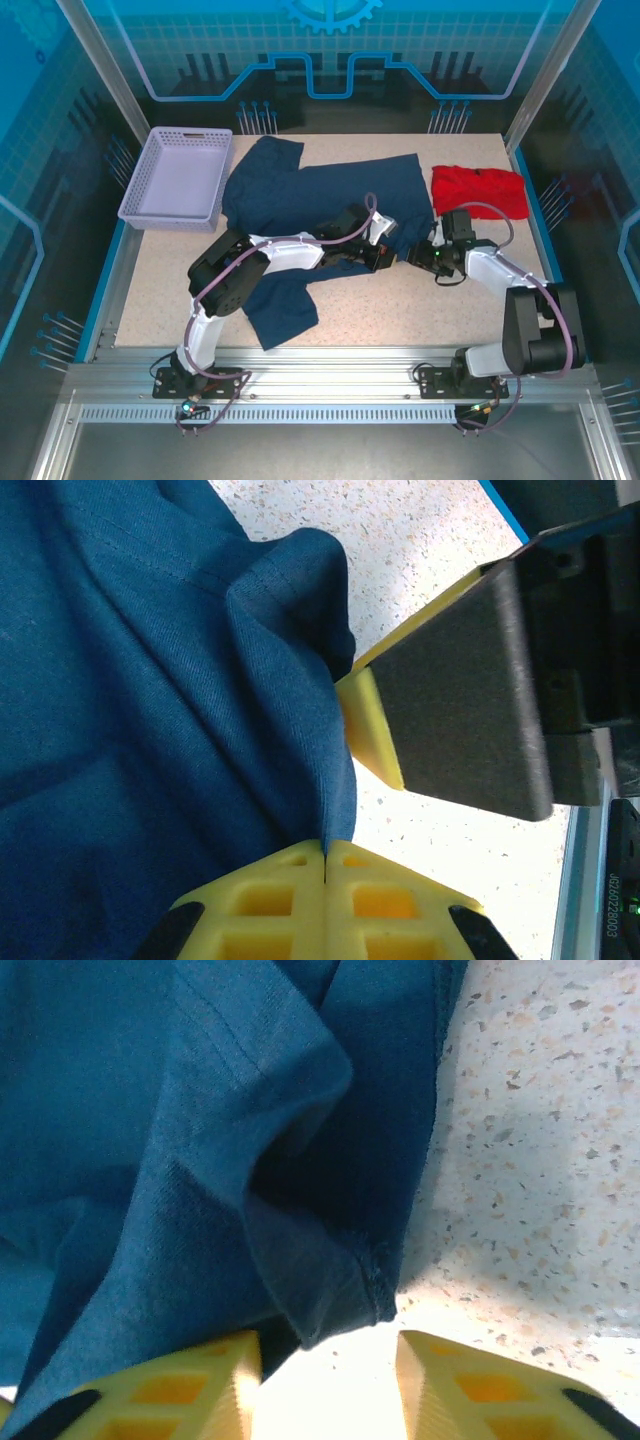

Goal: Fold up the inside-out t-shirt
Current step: Smooth out the T-shirt at the center of the table.

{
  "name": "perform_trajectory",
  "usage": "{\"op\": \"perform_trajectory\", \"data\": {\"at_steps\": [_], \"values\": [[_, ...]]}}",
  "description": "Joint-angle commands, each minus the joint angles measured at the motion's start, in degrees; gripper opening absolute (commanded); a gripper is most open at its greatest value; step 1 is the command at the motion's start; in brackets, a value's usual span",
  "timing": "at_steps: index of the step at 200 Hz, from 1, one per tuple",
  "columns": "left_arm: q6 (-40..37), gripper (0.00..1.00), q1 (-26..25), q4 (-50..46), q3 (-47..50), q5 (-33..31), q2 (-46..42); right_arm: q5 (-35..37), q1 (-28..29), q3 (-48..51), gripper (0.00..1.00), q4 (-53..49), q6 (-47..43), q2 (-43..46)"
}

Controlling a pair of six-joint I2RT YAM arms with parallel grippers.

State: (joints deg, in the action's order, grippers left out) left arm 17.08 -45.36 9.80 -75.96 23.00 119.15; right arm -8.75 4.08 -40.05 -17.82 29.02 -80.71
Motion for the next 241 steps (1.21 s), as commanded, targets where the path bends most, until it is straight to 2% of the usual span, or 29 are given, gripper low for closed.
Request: {"op": "perform_trajectory", "data": {"at_steps": [1,26,48,83,124,140,184,241], "values": [[0.2,0.0,0.1,0.4,-0.7,1.0,-0.1,-0.6,0.1,-1.8,0.3,1.9,1.2,-1.4],[0.3,0.0,0.1,0.5,-0.7,0.9,-0.2,6.1,-0.1,-3.7,0.07,-1.8,-1.5,-2.3],[0.5,0.0,0.2,0.7,-0.4,1.1,-0.6,12.9,-0.6,-6.1,0.0,-5.7,-6.4,0.8],[1.4,0.0,0.6,1.9,0.1,1.7,-0.7,15.6,-1.0,-9.3,0.0,-7.8,-14.6,8.2],[1.3,0.0,0.6,2.8,0.2,2.6,0.1,6.3,-3.4,-14.3,0.0,-9.9,-21.6,9.8],[1.3,0.0,0.6,2.9,0.2,2.7,0.5,5.0,-3.5,-16.8,0.0,-11.7,-23.7,8.3],[1.4,0.0,0.1,3.3,-0.5,3.7,1.3,11.7,-3.4,-21.8,0.0,-19.6,-22.4,1.6],[0.0,0.0,-3.5,3.2,-2.3,2.9,4.0,18.9,-5.5,-14.0,0.0,-19.4,-16.6,1.4]]}}
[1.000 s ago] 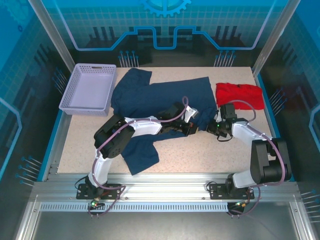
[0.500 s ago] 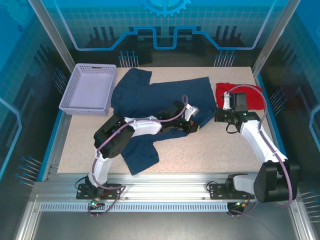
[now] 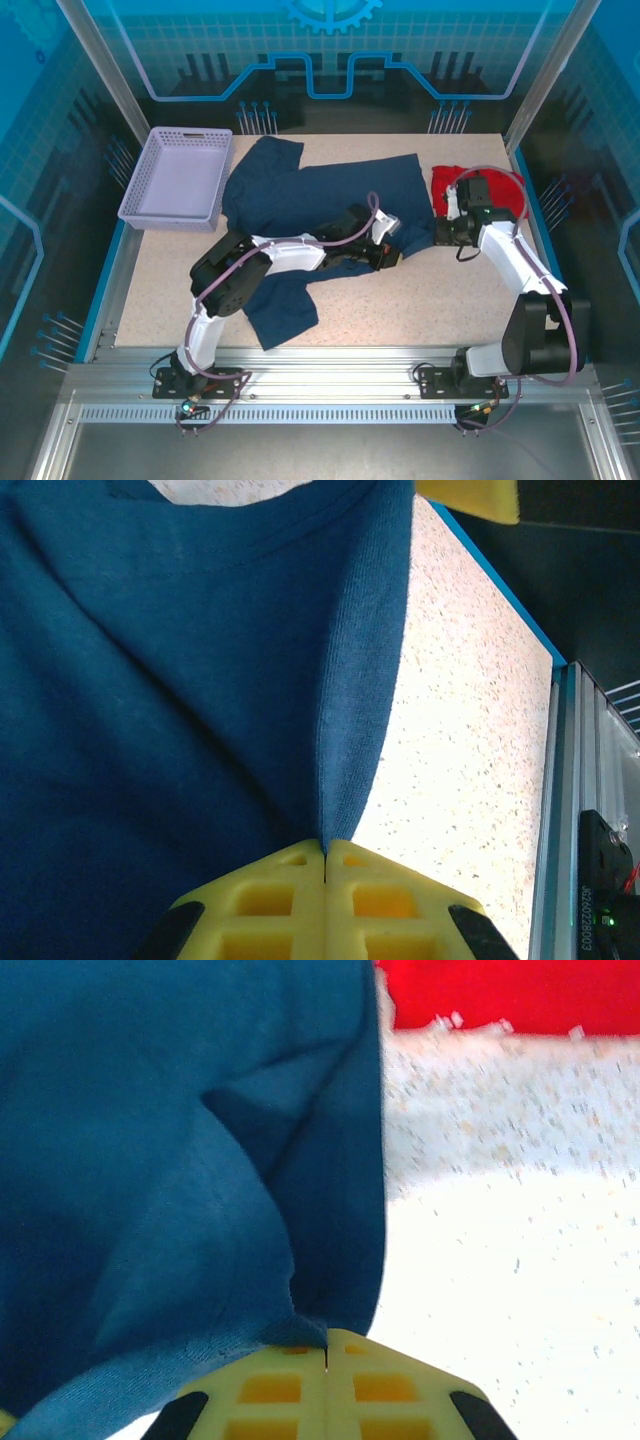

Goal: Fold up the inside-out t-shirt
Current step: Smooth out the T-shirt at the center of the table, then move the T-shirt to the center of the table.

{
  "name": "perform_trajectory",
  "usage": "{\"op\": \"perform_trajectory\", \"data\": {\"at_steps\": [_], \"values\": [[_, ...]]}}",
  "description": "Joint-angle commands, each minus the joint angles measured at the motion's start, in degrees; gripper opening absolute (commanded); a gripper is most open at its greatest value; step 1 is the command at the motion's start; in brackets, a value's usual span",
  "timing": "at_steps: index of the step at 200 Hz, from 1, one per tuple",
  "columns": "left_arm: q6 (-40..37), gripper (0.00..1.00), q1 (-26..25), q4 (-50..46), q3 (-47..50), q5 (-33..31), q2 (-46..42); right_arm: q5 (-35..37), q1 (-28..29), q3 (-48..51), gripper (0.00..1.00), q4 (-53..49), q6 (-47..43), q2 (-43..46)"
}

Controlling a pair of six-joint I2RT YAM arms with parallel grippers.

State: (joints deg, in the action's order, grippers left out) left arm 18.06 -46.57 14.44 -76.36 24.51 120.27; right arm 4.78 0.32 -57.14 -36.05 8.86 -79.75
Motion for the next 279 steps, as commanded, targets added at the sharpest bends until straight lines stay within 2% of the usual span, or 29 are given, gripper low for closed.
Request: {"op": "perform_trajectory", "data": {"at_steps": [1,30,48,56,65,78,95,111,140,168,202,242,259,279], "values": [[-1.0,0.0,-2.4,-1.4,-2.0,1.4,3.0,5.5,-1.8,3.3,0.0,-1.1,3.7,0.5],[-1.8,0.0,-4.9,-2.8,-5.0,0.8,6.0,7.8,-4.4,8.3,0.0,1.1,6.8,0.5],[-2.3,0.12,-6.0,-4.2,-6.0,0.4,6.9,7.1,-6.0,11.3,0.0,2.5,9.0,1.7],[-2.4,0.2,-6.0,-4.2,-5.8,0.1,6.6,6.4,-6.6,12.5,0.05,3.2,9.6,2.8],[-2.5,0.33,-6.0,-4.3,-5.3,-0.2,5.9,5.9,-7.0,13.8,0.12,3.8,10.7,4.2],[-3.5,0.46,-6.0,-5.0,-4.6,-1.2,4.0,5.8,-7.1,15.3,0.26,4.8,11.5,7.0],[-4.6,0.56,-5.9,-5.6,-2.6,-2.3,0.2,5.3,-7.0,15.1,0.37,4.5,12.4,10.7],[-5.1,0.61,-5.4,-5.7,0.2,-3.1,-4.2,3.4,-5.6,14.3,0.42,4.6,12.8,13.1],[-2.8,0.64,-2.4,-6.5,9.2,-5.7,-13.9,-3.3,-1.3,12.7,0.43,7.0,13.9,10.1],[2.0,0.64,3.7,-12.6,19.6,-10.6,-23.7,-8.5,0.0,8.0,0.4,9.6,14.7,-0.4],[5.4,0.64,11.4,-18.1,28.6,-13.8,-32.8,-3.6,0.4,-2.8,0.4,7.2,11.4,-13.8],[5.9,0.64,15.8,-20.0,32.5,-15.7,-37.0,-0.6,0.3,-11.6,0.41,2.0,8.5,-24.5],[7.4,0.65,18.1,-20.3,34.2,-16.0,-37.6,0.9,-0.2,-14.0,0.36,0.5,8.2,-27.5],[8.2,0.65,20.9,-20.8,36.2,-16.0,-39.0,1.9,-1.7,-15.7,0.19,-0.4,8.1,-29.3]]}}
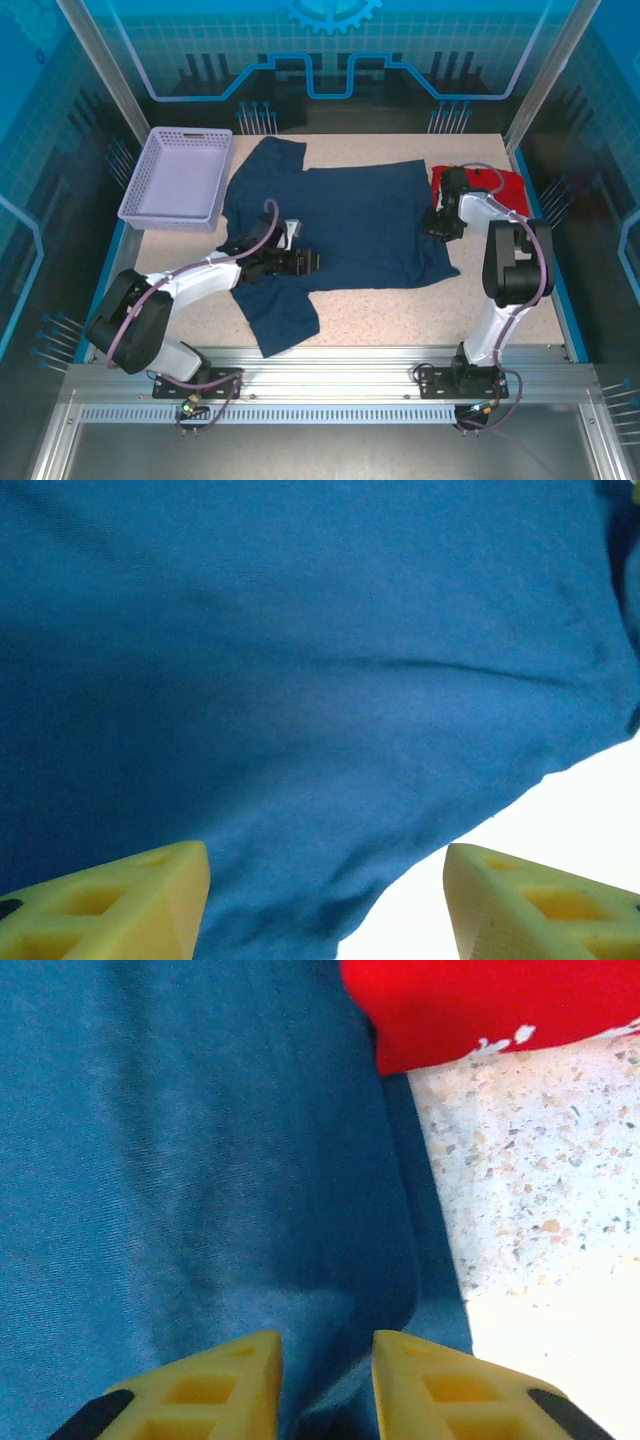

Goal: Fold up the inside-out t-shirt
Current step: Move the T-shirt to the center of the table.

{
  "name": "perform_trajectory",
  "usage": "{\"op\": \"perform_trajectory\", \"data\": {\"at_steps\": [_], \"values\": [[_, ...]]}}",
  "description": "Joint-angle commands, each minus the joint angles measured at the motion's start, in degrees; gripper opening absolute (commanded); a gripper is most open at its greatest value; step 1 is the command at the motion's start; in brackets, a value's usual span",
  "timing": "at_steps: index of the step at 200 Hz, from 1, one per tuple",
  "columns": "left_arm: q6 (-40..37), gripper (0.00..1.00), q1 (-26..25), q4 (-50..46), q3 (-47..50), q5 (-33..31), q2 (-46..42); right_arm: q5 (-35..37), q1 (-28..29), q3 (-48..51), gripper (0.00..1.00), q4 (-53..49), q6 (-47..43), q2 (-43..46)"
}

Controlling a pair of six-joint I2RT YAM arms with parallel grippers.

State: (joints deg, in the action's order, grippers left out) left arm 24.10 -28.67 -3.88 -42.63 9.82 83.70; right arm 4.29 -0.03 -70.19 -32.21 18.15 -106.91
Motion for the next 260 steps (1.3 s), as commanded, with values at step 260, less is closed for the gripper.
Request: {"op": "perform_trajectory", "data": {"at_steps": [260], "values": [[12.6,0.68,7.1,-15.6,17.0,0.0,-12.9,-19.8,-14.5,37.0,0.38,4.5,16.0,21.8]]}}
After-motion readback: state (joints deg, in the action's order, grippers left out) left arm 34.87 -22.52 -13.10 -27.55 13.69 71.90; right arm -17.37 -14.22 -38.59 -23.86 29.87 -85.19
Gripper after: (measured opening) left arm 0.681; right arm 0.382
